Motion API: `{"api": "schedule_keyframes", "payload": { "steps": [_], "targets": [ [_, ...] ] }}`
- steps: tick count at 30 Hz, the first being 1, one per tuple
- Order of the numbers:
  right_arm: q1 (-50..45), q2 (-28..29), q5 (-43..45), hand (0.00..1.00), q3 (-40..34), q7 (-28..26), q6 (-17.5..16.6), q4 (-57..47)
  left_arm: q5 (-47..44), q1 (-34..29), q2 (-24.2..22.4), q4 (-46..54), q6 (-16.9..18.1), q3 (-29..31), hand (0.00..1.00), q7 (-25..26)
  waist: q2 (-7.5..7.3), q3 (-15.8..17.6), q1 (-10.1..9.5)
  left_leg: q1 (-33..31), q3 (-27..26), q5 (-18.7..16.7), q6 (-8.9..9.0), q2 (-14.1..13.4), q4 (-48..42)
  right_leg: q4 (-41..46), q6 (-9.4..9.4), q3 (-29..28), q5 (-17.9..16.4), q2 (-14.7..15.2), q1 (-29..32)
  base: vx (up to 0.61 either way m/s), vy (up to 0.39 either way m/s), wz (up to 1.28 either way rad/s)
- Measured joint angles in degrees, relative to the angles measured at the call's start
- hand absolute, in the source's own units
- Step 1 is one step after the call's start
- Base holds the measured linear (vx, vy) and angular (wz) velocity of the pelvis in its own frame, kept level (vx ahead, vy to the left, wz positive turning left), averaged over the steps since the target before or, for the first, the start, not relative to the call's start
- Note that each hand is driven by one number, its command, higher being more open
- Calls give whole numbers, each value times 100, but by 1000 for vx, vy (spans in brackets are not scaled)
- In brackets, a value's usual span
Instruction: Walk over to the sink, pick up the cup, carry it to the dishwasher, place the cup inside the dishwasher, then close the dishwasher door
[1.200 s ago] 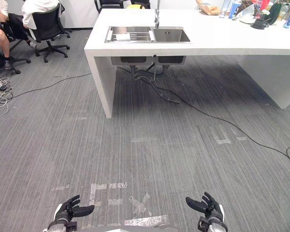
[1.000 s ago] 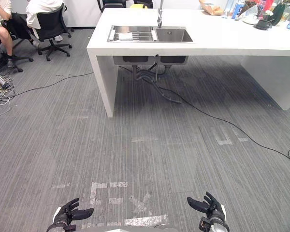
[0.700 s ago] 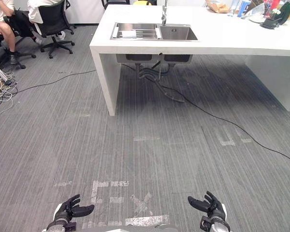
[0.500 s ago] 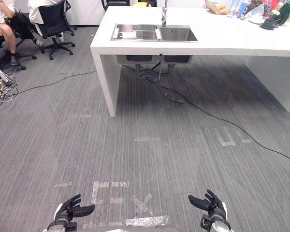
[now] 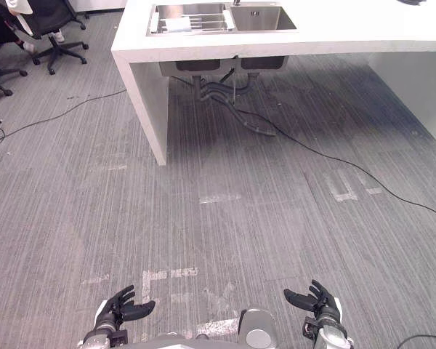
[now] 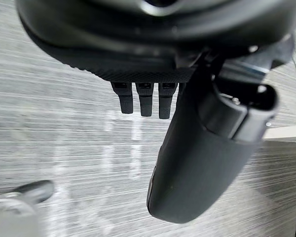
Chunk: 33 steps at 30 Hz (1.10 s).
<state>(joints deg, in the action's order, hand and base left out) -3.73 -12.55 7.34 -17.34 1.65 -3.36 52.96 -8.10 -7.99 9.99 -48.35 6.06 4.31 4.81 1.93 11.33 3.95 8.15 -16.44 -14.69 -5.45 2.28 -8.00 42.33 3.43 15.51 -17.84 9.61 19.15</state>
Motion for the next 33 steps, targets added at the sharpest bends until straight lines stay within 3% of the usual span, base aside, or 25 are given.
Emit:
{"api": "schedule_keyframes", "payload": {
  "steps": [1,2,3,5,6,7,8,9,11,13,15,17,20,21,22,23,24,25,26,28,29,30,31,32,33],
  "targets": [
    [51,-47,0,90,37,-11,0,0,-4,83,8,-1,1,-1,90,7,85,99,44,78,82,-14,28,-73,39,-203,-17,72,8,-68,96,464,-16,56],
    [153,-166,0,90,39,-12,0,-2,-34,289,7,-6,8,-7,90,13,239,302,180,260,258,-35,142,-247,140,-933,-35,185,198,-252,326,411,-46,64],
    [153,-221,2,90,39,-11,0,-1,-42,394,18,-19,12,-9,90,16,261,336,221,351,332,-40,238,-301,183,-1508,-13,186,546,-299,468,440,-59,64],
    [84,-270,2,90,37,-3,-1,0,-56,503,55,-86,60,-8,90,28,167,358,237,681,446,-152,536,-276,239,-2451,-86,17,1258,-330,545,546,-144,55],
    [-5,-268,4,90,41,1,-1,4,-57,492,86,-134,66,-7,90,28,14,295,284,885,593,-301,777,-213,145,-2478,-143,-224,1423,-249,603,609,-224,67],
    [-66,-264,3,90,44,-1,0,12,-56,454,87,-170,66,-4,90,28,-60,254,312,953,684,-362,853,-188,1,-2287,-271,-350,1649,-188,633,509,-230,69],
    [-127,-290,8,90,22,7,2,33,-61,458,22,-199,62,-1,90,32,-48,235,383,924,784,-402,882,-278,-414,-1816,-515,-394,1740,-145,684,760,-425,61],
    [-115,-313,25,90,12,4,2,55,-97,425,-103,-181,61,-46,90,23,192,165,390,352,765,-231,1189,-698,-1769,-1610,-551,-168,1260,-286,539,629,-360,53],
    [-110,-272,38,90,28,-25,10,62,-154,443,-169,-156,62,-30,90,21,290,204,362,-339,579,215,1651,-1298,-3546,-1740,-762,-10,1043,-511,50,633,-364,23],
    [-107,-226,173,90,56,-24,-52,43,-316,397,-230,-44,59,-22,90,21,195,275,196,-874,-61,100,1448,-2030,-5293,-2187,-1063,19,832,-821,-1000,677,-338,-12],
    [-52,-211,277,90,44,50,-133,-34,-507,401,-251,375,62,-22,90,24,53,347,148,-1505,-420,-23,1234,-2083,-5257,-2833,-1080,12,765,-856,-1780,602,-204,3],
    [44,-215,275,90,40,86,-141,-26,-711,390,-253,853,65,-16,90,47,-39,393,121,-2025,-662,-79,1130,-1956,-4561,-3232,-1014,19,810,-858,-2160,458,-110,2],
    [97,-210,274,90,56,111,-136,4,-900,229,-373,2017,75,-26,90,209,-62,414,-68,-2497,-405,347,1142,-1228,-1558,-3768,-927,-115,787,-838,-2788,542,-5,-31],
    [81,-215,270,90,107,136,-138,5,-915,155,-442,2497,76,-28,90,291,32,367,-182,-2623,-86,831,1210,-1096,-682,-3905,-769,-277,635,-890,-2993,408,99,-50],
    [82,-209,269,90,116,144,-133,8,-946,133,-475,2708,81,-27,90,339,22,386,-208,-2716,76,1080,1168,-1084,-682,-3947,-691,-319,572,-928,-3086,659,202,-58],
    [50,-162,257,90,123,167,-134,3,-1006,124,-532,3055,80,-23,90,417,64,334,-249,-2701,339,1583,842,-971,-864,-3909,-492,-430,424,-887,-3276,700,273,-40],
    [24,-96,256,90,132,206,-137,7,-1007,129,-595,3515,76,-19,90,439,-52,300,-265,-2760,520,1529,581,-774,-1159,-3435,-265,-577,144,-664,-3153,605,259,-30],
    [16,-77,250,90,130,206,-137,14,-994,120,-654,3793,81,-23,90,474,-96,296,-266,-2771,569,1382,499,-708,-1286,-2955,-152,-648,9,-535,-2960,587,251,-17],
    [-23,-42,240,90,130,205,-132,88,-994,112,-789,4440,94,-31,90,490,-132,291,-274,-2721,494,955,353,-645,-1646,-1413,29,-820,-52,-313,-2370,563,232,-8],
    [-32,78,195,90,134,192,-127,158,-992,131,-777,5060,98,52,90,599,-302,328,-251,-2413,447,548,330,-464,-1889,325,905,-910,367,59,-1790,567,207,2],
    [-98,176,170,90,157,177,-117,214,-981,189,-740,5440,174,119,90,852,-366,305,-193,-2080,450,294,275,-373,-1921,1329,1048,-920,429,333,-1459,586,126,10],
    [-130,203,148,90,239,140,-106,237,-971,219,-741,5700,272,217,90,1020,-354,304,-182,-1780,437,164,277,-364,-1827,1694,857,-849,332,429,-1250,686,111,-2],
    [-132,284,144,90,323,63,-108,234,-820,232,-725,6170,505,367,90,1340,-310,281,-165,-1250,411,40,335,-373,-1474,1664,446,-605,117,535,-909,562,57,-14],
    [-132,300,144,90,325,54,-108,234,-789,239,-719,6249,557,392,90,1385,-298,276,-165,-1149,408,30,349,-385,-1402,1596,373,-557,75,536,-836,532,14,-17],
    [-122,350,143,90,327,24,-109,233,-696,265,-680,6592,784,473,90,1538,-235,280,-167,-770,379,9,385,-440,-1085,1157,98,-341,-94,499,-559,526,-36,-11]
  ]
}}
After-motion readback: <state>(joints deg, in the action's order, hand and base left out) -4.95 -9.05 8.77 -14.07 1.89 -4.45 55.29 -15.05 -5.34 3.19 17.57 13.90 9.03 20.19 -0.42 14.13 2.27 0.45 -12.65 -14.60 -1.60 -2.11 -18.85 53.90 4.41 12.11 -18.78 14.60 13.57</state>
